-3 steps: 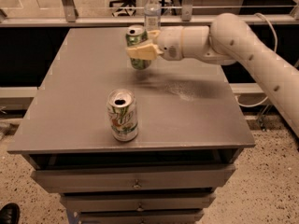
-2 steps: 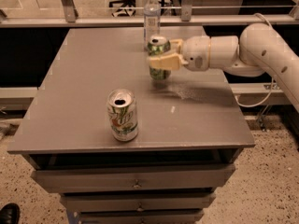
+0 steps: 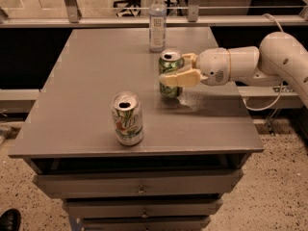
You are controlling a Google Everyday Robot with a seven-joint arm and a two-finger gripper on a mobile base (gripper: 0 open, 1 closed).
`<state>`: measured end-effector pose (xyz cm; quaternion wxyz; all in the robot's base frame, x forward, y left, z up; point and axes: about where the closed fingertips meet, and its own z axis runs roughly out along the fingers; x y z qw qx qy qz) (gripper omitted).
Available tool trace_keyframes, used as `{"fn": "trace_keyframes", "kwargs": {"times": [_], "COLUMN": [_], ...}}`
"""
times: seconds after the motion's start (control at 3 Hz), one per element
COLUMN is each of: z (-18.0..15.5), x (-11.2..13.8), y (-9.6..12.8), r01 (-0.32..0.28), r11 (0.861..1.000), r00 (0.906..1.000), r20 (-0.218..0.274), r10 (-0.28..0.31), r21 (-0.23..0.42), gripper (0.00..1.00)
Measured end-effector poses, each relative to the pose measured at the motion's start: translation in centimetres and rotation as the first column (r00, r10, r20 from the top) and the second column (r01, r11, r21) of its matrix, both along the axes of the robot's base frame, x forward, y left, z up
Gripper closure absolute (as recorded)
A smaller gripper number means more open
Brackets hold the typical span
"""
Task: Move green can near 7up can
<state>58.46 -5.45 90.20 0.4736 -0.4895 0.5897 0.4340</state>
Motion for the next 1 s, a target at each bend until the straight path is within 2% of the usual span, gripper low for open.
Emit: {"fn": "trace_keyframes", "kwargs": {"times": [0.33,0.67,1.0], "z": [0.1,0.2,0.0], "x": [-2.4,-4.4,-5.5], "y": [2.0,4.5,5.7], "r01": [-0.107,-0.235,-0.313], "r11": [0.994,0.970,0.946], "r00": [0.9941,0.9720,0.9496], "r20": [-0.011,0.002,0.014], "r10": [0.107,0.235,0.313], "r21": [0.028,0.070,0.085], "gripper": [1.00,1.00,1.00]}}
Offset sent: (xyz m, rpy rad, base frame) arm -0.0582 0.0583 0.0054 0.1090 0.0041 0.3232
